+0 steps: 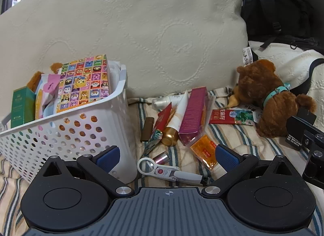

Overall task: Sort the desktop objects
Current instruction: 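Move right tool to the orange sauce packet while left tool approaches the white clip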

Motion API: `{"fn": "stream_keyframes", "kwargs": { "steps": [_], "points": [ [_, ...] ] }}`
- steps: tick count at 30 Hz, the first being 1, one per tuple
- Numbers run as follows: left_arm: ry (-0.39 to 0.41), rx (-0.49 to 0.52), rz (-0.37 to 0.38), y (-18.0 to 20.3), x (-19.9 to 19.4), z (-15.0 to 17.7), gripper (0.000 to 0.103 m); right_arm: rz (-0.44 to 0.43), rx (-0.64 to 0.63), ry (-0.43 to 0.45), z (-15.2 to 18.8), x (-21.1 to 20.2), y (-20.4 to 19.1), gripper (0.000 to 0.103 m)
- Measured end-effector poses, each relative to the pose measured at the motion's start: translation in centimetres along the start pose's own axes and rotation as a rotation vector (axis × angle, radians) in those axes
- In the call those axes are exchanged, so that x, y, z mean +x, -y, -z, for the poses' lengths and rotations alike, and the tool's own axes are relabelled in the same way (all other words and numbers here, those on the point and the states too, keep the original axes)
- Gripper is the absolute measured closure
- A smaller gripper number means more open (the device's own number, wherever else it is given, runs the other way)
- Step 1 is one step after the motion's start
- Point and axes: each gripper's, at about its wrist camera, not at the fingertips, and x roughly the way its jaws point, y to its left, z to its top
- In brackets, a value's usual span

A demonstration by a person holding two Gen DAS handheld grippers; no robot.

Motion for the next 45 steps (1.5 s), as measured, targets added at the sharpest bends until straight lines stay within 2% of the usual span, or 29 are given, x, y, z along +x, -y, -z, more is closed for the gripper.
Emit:
{"fn": "stream_keyframes", "kwargs": {
  "steps": [16,26,31,37,41,45],
  "points": [
    [-0.011,0.011,0.002,0.5,0.0,0.3,0.0,0.002,0.005,-0.007,0.3,-0.1,0.2,0.002],
    [-0.061,0.066,0.031,1.5,1.5,3.1,0.0,0.005,0.008,-0.059,1.9,0.9,1.2,0.002],
    [-0.044,0.106,0.039,0.8,1.3,4.4,0.0,-0.039,0.0,-0.107,2.2,2.6,1.0,0.002],
    [-0.038,0.109,0.044,-0.7,1.0,4.2,0.0,-0.117,-0.04,-0.176,1.9,5.0,-0.5,0.002],
    [-0.037,0.151,0.007,-1.9,0.4,5.6,0.0,-0.186,-0.077,-0.211,2.6,5.9,-1.2,0.002],
    [-0.062,0.126,0.002,-3.0,1.1,6.0,0.0,-0.238,-0.109,-0.278,3.2,7.6,-2.1,0.002]
  ]
}}
